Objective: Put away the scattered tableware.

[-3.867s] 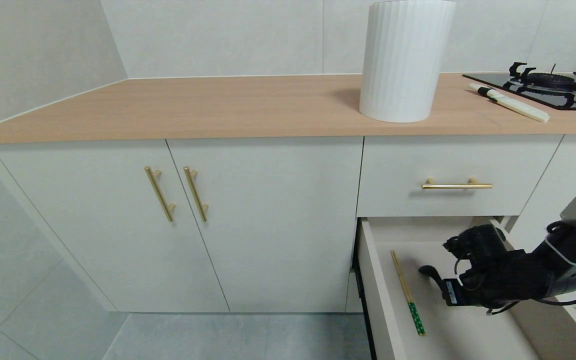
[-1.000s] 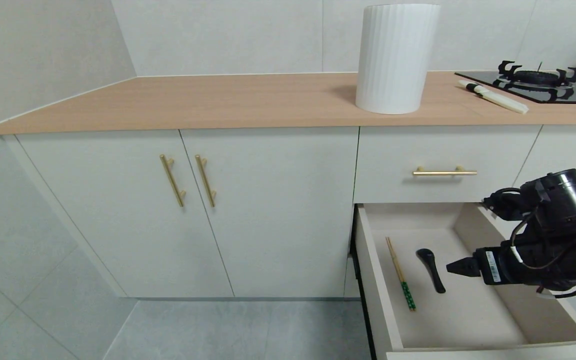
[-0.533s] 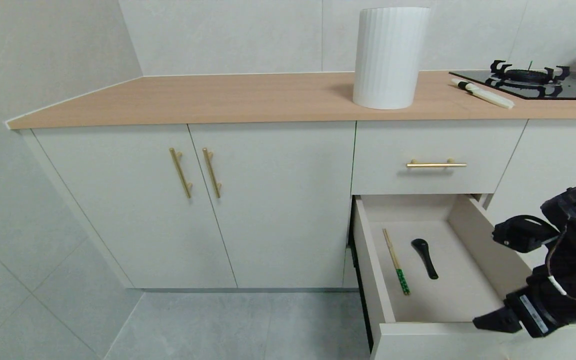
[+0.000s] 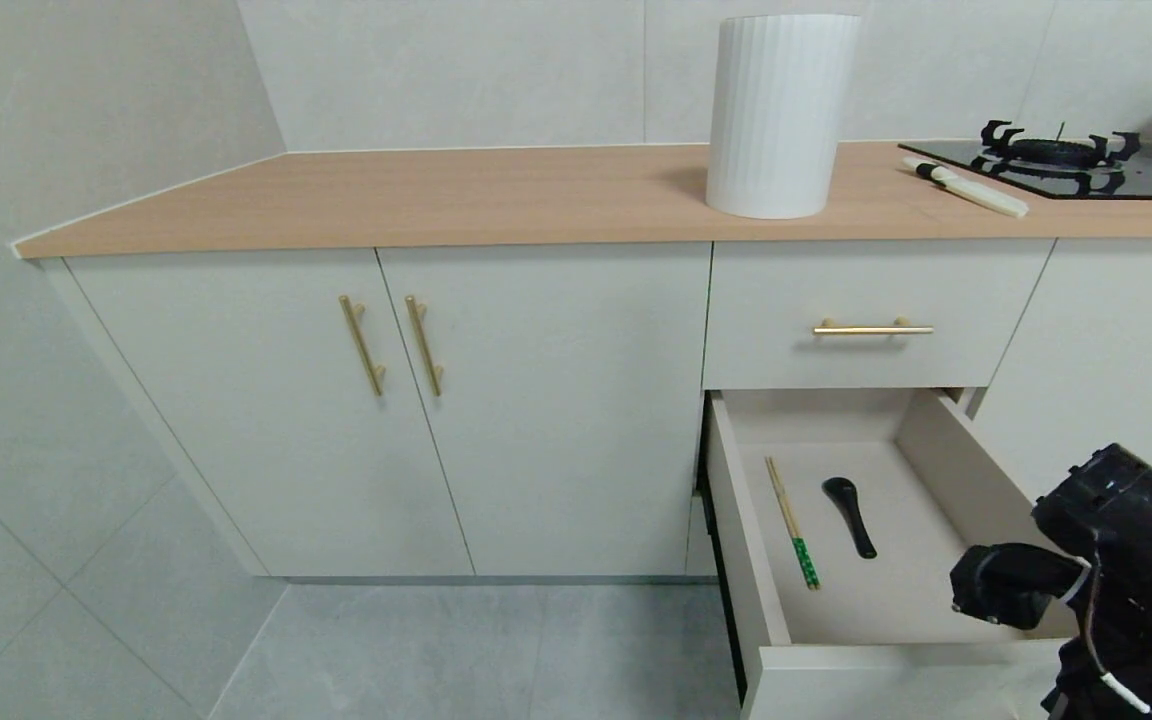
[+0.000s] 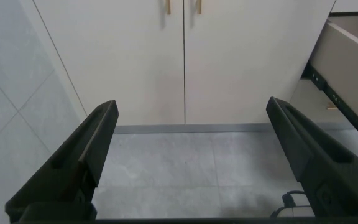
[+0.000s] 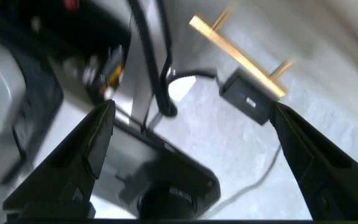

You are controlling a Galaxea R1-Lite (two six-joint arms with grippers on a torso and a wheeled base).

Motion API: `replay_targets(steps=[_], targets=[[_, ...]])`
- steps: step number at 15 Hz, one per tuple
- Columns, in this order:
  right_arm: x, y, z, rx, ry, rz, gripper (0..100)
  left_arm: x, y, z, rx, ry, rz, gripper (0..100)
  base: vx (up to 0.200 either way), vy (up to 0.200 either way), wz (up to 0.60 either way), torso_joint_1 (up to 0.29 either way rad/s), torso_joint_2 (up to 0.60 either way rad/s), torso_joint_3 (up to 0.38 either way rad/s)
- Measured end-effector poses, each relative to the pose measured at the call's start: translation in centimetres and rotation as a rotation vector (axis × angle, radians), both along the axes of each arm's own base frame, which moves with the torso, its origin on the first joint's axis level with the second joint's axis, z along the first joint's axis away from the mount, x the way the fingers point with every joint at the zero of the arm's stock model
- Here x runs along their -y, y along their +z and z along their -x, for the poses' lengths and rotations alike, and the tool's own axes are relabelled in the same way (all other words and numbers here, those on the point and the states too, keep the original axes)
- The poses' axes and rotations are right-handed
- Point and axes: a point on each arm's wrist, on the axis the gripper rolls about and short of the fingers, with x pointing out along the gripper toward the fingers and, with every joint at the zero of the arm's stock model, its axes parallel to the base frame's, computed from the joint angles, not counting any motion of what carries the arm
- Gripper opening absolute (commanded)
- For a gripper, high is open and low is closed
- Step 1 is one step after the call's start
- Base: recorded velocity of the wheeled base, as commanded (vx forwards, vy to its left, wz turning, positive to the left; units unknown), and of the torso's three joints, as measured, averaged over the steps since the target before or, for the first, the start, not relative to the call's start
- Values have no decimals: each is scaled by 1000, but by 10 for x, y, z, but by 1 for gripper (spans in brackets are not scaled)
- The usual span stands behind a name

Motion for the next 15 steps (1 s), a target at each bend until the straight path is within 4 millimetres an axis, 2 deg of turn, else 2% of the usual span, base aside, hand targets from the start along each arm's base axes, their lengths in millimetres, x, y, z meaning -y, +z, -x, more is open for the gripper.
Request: replay_targets(steps=[4,10,15], targets=[[-10,-19,-10,-84,0,48,100,0,0,0,0,0,0,100,0,0,0,0,0,0],[-21,-30,-49,-78,-325,112,100,0,0,0,0,0,0,100,0,0,0,0,0,0],[-20,-35,-68,-48,-443,162,100,0,0,0,0,0,0,100,0,0,0,0,0,0]])
